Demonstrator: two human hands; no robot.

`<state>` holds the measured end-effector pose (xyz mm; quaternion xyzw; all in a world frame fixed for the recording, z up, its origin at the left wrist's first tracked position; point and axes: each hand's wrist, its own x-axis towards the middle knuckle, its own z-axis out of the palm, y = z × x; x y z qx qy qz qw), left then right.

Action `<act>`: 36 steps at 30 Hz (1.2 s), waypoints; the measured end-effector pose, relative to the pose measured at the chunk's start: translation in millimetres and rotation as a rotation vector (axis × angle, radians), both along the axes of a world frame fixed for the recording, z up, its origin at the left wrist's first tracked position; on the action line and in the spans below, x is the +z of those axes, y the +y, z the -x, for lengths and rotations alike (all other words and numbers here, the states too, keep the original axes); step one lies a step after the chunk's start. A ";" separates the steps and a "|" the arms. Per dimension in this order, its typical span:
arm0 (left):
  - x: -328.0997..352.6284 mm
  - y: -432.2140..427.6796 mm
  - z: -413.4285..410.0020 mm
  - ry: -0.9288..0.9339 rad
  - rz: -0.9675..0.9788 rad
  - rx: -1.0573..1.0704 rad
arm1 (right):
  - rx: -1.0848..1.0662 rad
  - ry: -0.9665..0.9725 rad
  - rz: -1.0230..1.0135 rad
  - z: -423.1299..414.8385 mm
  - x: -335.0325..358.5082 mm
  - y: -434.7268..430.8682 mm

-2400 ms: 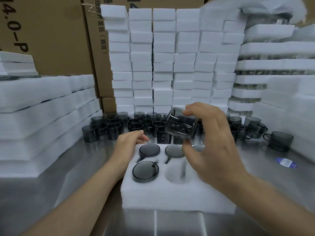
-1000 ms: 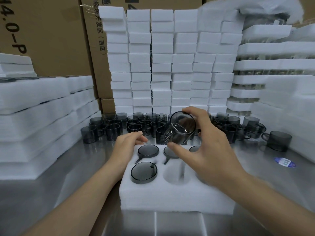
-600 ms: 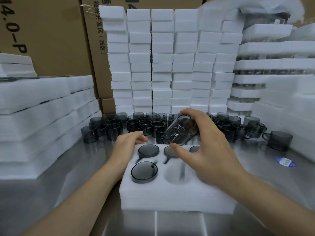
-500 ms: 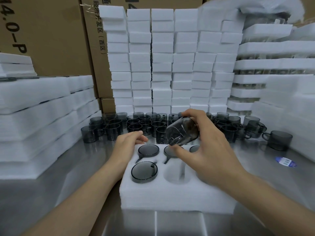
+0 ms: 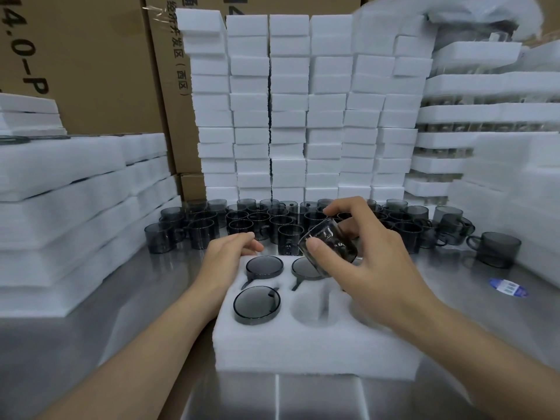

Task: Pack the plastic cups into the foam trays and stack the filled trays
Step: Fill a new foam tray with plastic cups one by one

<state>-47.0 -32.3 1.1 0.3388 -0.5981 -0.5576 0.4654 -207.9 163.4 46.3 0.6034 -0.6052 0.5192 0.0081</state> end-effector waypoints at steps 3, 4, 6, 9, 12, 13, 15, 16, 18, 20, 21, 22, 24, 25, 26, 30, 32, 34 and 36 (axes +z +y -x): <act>0.3 0.2 0.0 0.009 -0.009 -0.008 | 0.123 -0.104 -0.057 -3.1 5.8 4.3; 0.0 -0.1 -0.3 0.010 -0.006 -0.009 | 0.159 -0.146 -0.073 -2.1 6.9 4.9; -0.4 -0.4 -0.9 0.001 0.005 -0.011 | 0.212 -0.201 -0.105 0.7 8.1 5.0; -0.4 -0.6 -0.9 -0.005 0.001 -0.007 | 0.290 -0.235 -0.169 4.1 8.2 4.8; -0.1 -0.8 0.0 -0.006 0.006 -0.005 | 0.293 -0.116 -0.247 3.1 9.1 4.3; -0.3 -0.8 0.0 -0.006 0.008 -0.004 | 0.273 -0.059 -0.260 2.9 8.9 3.8; -1.1 -1.0 -0.1 -0.002 0.006 -0.005 | 0.235 -0.003 -0.263 2.8 9.2 3.7; -1.5 -1.4 -0.1 -0.002 0.006 -0.005 | 0.226 0.009 -0.258 3.4 9.0 4.1; -2.1 -2.4 0.2 0.000 0.003 -0.005 | 0.188 0.085 -0.262 2.8 9.0 5.3; -2.0 -2.9 1.0 0.000 0.004 -0.001 | 0.122 0.143 -0.274 3.4 9.9 6.3; -2.0 -3.3 1.4 -0.003 0.006 0.003 | 0.115 0.132 -0.269 3.5 11.1 6.5; -2.1 -3.5 1.7 -0.003 0.009 0.003 | 0.136 0.094 -0.262 3.5 12.8 6.8; -2.4 -3.5 1.6 -0.001 0.011 0.001 | 0.249 -0.015 -0.260 3.9 16.0 8.9; -2.6 -3.5 1.5 -0.002 0.012 0.001 | 0.309 -0.042 -0.263 4.1 17.4 10.6; -2.6 -3.6 1.4 -0.006 0.014 0.003 | 0.357 -0.043 -0.263 4.2 18.8 12.7; -1.6 -3.8 1.1 -0.016 0.029 0.008 | 0.461 0.011 -0.236 -6.2 24.3 18.8; -0.8 -3.5 0.9 -0.021 0.044 0.007 | 0.495 0.029 -0.257 -12.9 23.0 19.7; -0.4 -3.3 0.9 -0.025 0.055 0.005 | 0.491 0.088 -0.297 -18.1 19.8 19.5; -1.1 -4.0 1.0 -0.019 0.057 0.013 | 0.443 0.191 -0.331 -20.1 16.4 18.2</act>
